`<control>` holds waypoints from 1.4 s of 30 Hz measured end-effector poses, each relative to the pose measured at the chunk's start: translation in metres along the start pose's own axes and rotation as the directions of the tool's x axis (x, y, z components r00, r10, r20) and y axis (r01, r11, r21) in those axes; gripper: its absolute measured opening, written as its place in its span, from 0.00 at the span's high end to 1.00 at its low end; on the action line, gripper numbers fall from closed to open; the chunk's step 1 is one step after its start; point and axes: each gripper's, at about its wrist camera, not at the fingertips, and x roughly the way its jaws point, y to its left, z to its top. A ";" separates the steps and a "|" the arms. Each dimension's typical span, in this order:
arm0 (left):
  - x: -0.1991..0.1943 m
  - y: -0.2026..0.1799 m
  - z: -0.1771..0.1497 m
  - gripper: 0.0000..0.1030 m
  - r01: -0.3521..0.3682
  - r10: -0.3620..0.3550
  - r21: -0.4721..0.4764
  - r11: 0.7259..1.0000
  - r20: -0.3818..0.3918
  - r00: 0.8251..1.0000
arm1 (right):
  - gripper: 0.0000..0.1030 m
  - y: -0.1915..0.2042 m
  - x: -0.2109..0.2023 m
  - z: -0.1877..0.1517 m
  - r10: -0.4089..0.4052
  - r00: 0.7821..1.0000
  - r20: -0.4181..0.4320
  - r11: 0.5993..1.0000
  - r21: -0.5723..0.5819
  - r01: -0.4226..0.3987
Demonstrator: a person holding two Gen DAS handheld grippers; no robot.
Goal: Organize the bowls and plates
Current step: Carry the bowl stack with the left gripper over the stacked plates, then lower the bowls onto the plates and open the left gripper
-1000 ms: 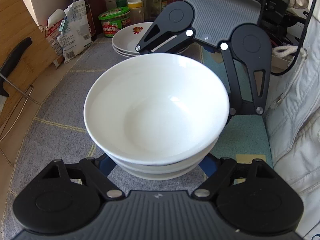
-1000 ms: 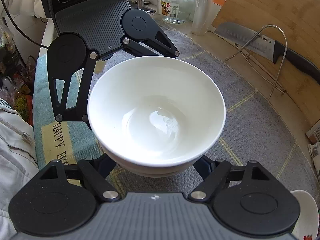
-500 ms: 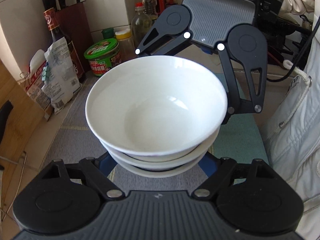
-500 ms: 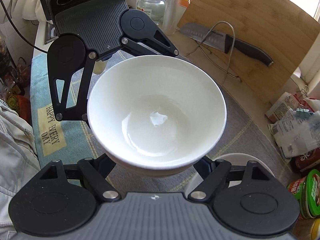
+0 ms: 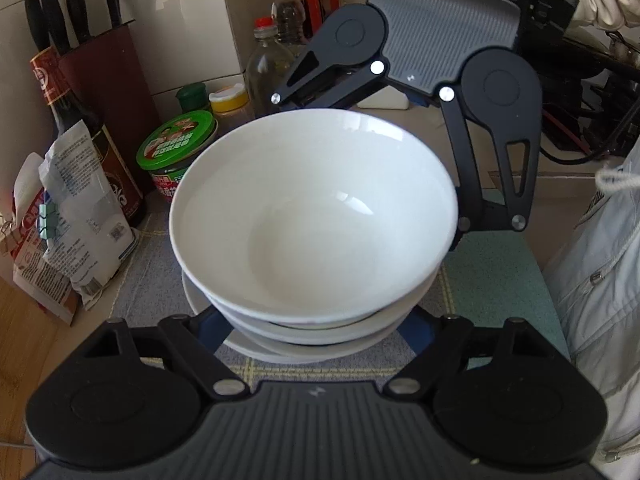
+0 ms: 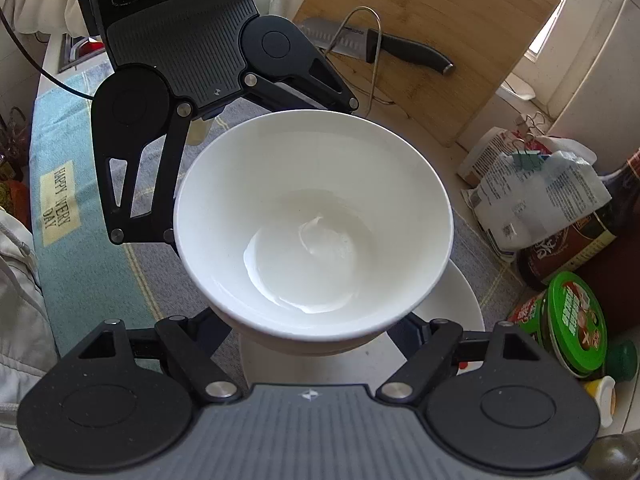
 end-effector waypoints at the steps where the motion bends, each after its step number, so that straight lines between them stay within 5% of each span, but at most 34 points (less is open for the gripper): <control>1: 0.004 0.001 0.002 0.17 0.001 -0.001 0.002 1.000 -0.001 1.000 | 0.16 -0.003 0.001 -0.003 -0.001 1.000 -0.004 1.000 0.002 0.001; 30: 0.045 0.028 0.012 0.17 0.038 -0.038 -0.032 0.999 -0.015 0.999 | 0.16 -0.034 0.012 -0.028 -0.002 0.999 -0.037 0.999 0.045 0.004; 34: 0.044 0.028 0.008 0.13 0.042 -0.043 -0.050 0.998 -0.004 0.999 | 0.07 -0.030 0.009 -0.030 -0.036 0.999 -0.018 0.999 0.036 0.036; 42: 0.030 0.012 0.003 0.03 -0.038 0.038 -0.055 0.998 0.002 0.999 | 0.02 -0.026 0.004 -0.029 -0.057 0.998 -0.013 0.998 0.027 0.057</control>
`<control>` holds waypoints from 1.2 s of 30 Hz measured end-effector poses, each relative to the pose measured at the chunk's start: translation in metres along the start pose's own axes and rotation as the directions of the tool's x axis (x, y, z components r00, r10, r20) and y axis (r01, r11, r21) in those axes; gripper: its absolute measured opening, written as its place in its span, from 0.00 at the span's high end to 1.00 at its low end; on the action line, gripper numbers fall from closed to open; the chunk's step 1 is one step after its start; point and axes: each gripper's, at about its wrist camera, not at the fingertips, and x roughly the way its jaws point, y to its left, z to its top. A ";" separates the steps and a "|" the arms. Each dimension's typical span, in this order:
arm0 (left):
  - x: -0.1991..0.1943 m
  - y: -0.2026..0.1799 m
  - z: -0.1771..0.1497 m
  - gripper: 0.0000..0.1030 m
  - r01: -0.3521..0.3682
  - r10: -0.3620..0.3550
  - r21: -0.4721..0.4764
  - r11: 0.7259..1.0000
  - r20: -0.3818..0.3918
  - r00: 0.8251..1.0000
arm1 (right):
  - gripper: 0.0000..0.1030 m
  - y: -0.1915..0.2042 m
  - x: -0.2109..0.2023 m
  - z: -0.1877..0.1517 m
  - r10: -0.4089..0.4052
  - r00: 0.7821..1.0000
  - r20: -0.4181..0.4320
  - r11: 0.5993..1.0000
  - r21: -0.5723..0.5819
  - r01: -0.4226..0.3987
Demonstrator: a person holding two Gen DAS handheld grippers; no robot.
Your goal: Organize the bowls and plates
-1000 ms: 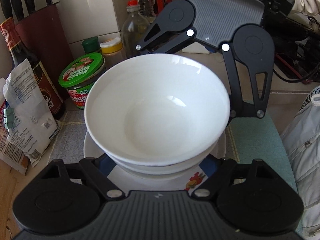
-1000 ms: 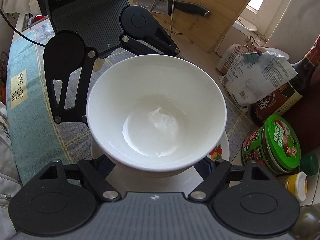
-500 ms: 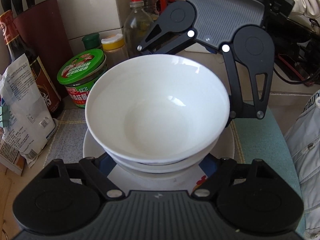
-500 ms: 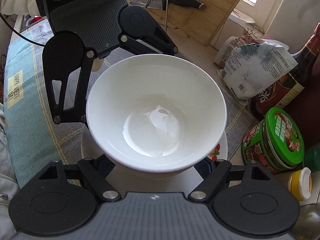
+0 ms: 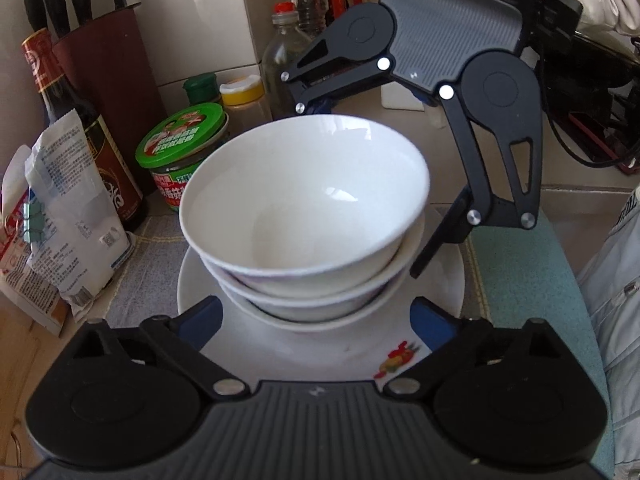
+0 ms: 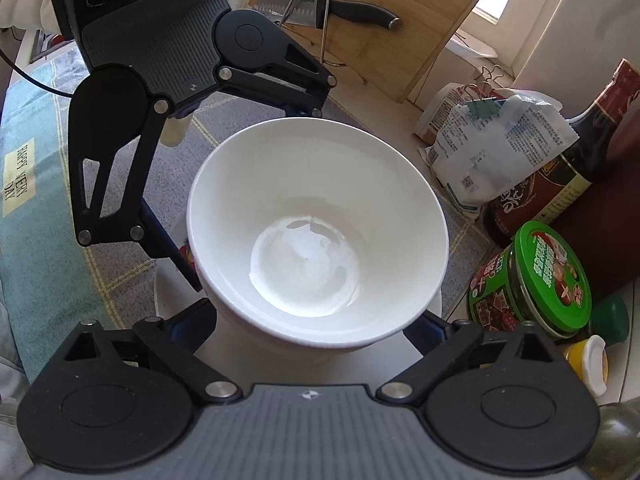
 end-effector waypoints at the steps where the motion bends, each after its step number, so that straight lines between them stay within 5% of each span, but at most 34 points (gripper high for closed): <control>1: -0.005 -0.003 -0.004 0.03 -0.004 0.004 -0.014 1.000 0.006 1.000 | 0.02 0.001 -0.002 -0.001 -0.003 1.000 0.001 1.000 -0.001 0.003; 7: -0.055 -0.012 -0.025 0.03 -0.146 0.169 -0.218 0.965 0.092 0.981 | 0.02 0.004 -0.015 -0.007 -0.044 0.999 0.004 0.999 0.007 0.044; 13: -0.106 -0.033 -0.030 0.01 -0.289 0.383 -0.373 0.882 0.209 0.900 | 0.01 0.019 -0.037 0.000 -0.148 0.989 -0.026 0.978 0.144 0.150; 17: -0.113 -0.047 -0.035 0.01 -0.348 0.466 -0.424 0.836 0.216 0.858 | 0.00 0.044 -0.048 0.012 -0.246 0.964 -0.103 0.923 0.278 0.265; 21: -0.123 -0.057 -0.049 0.01 -0.349 0.528 -0.527 0.775 0.236 0.816 | 0.00 0.066 -0.056 0.024 -0.295 0.941 -0.168 0.815 0.470 0.340; 27: -0.138 -0.064 -0.048 0.01 -0.408 0.557 -0.624 0.666 0.053 0.829 | 0.00 0.113 -0.063 0.032 -0.431 0.851 -0.301 0.603 0.605 0.519; 33: -0.151 -0.077 -0.040 0.01 -0.420 0.523 -0.622 0.661 -0.020 0.852 | 0.00 0.142 -0.080 0.024 -0.442 0.843 -0.307 0.405 0.770 0.493; 36: -0.156 -0.086 -0.031 0.01 -0.439 0.527 -0.613 0.657 -0.044 0.849 | 0.00 0.152 -0.086 0.025 -0.466 0.827 -0.314 0.358 0.788 0.501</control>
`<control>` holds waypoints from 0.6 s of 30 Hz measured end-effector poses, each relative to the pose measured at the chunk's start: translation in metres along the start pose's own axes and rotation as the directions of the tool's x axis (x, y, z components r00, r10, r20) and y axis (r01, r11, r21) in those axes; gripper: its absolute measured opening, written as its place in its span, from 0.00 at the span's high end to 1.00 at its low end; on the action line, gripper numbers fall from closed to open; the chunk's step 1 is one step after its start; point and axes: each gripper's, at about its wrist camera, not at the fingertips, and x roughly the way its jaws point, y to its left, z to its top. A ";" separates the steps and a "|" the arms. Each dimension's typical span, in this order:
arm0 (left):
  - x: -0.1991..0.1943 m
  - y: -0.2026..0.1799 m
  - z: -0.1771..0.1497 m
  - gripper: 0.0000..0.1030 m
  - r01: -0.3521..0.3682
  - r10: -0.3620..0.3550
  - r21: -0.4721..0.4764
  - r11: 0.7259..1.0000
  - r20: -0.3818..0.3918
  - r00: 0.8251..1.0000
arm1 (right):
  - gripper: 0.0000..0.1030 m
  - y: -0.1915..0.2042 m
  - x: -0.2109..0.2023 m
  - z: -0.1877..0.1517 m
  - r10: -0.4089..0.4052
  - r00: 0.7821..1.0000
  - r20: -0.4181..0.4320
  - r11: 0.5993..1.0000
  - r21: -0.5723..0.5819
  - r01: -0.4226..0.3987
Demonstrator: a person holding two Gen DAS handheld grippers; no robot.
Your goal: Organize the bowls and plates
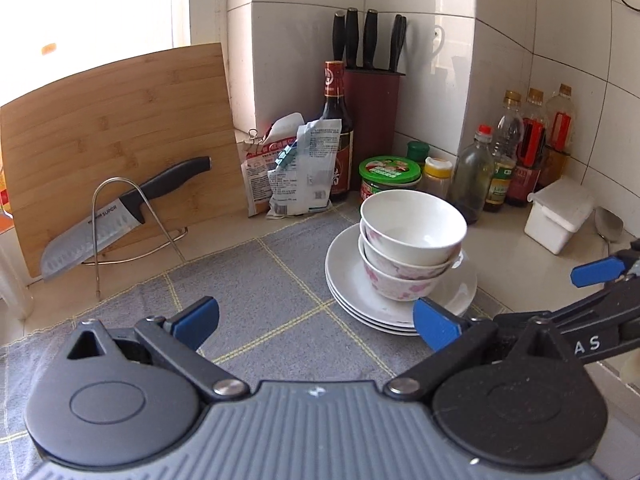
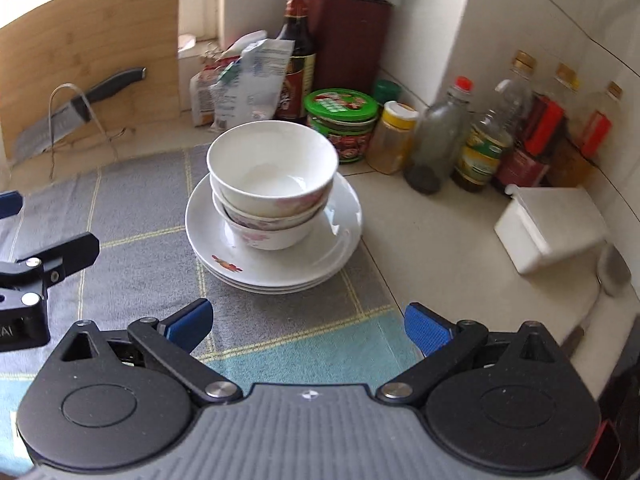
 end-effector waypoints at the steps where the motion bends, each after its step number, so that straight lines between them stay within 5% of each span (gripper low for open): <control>1: -0.002 -0.001 0.001 0.01 0.000 0.000 -0.006 1.000 -0.002 1.000 | 0.00 0.000 -0.002 -0.001 -0.001 1.000 0.007 1.000 0.007 0.001; 18: -0.009 -0.011 0.017 0.01 -0.112 0.111 -0.037 0.993 -0.019 0.994 | 0.00 -0.008 -0.013 0.012 0.010 0.998 0.066 0.999 0.036 -0.013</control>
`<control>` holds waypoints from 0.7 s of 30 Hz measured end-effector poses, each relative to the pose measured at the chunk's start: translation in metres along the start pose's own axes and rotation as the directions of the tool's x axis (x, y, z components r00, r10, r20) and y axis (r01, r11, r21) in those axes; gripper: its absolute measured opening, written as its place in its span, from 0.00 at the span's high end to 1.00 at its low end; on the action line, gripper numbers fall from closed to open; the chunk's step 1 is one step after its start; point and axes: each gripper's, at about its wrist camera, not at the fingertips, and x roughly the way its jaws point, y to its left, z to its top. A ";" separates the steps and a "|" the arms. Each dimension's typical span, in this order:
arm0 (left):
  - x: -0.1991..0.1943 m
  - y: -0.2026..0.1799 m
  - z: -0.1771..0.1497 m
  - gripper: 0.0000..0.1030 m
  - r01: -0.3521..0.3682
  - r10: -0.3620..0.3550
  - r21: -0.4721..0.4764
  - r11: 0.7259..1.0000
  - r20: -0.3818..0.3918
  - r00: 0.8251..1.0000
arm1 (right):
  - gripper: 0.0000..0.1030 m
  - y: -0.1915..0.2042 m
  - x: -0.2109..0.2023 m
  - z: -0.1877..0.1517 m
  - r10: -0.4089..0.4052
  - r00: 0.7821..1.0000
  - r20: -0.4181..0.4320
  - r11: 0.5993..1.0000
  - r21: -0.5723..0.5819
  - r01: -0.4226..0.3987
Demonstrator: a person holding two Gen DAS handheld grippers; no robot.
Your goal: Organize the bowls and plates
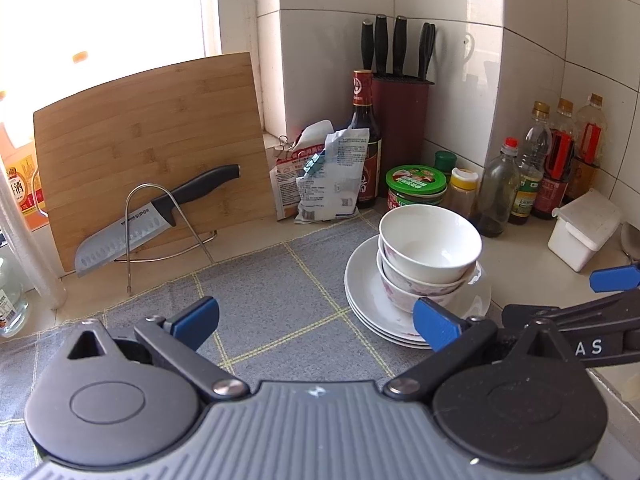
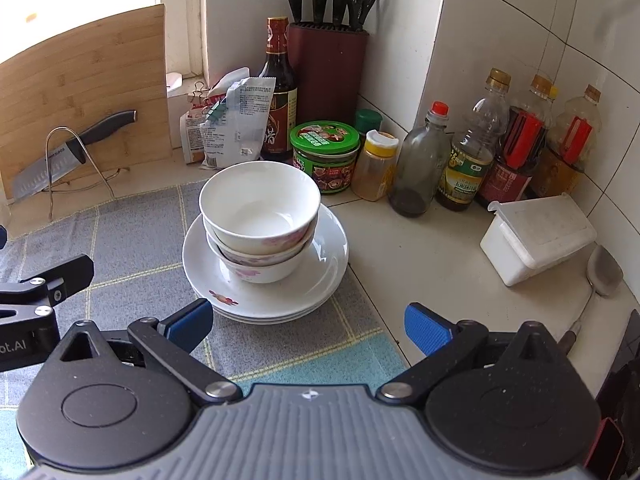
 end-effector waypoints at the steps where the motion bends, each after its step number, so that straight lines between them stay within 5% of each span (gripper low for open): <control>1: 0.000 0.000 0.000 0.01 0.000 0.000 0.000 1.000 -0.001 1.000 | 0.00 0.000 0.000 0.000 0.003 1.000 0.001 1.000 0.000 -0.003; 21: -0.002 -0.005 0.006 0.01 -0.008 0.008 0.001 1.000 -0.003 1.000 | 0.00 -0.009 -0.004 0.002 0.008 1.000 0.020 1.000 0.018 -0.008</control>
